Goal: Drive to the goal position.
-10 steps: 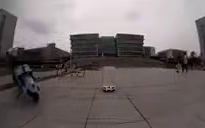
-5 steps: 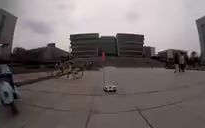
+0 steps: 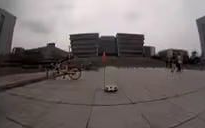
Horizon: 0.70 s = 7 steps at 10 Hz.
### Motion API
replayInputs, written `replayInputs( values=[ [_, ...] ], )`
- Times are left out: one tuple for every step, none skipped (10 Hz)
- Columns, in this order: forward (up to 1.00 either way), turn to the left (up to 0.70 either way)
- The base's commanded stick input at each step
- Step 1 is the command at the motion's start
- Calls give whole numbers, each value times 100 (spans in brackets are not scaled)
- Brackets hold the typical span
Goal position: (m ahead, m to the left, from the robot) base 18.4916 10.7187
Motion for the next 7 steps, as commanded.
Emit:
replayInputs(
  values=[
    [100, 0],
    [100, 0],
    [100, 0],
    [100, 0],
    [100, 0],
    [100, 0],
    [100, 0]
  ],
)
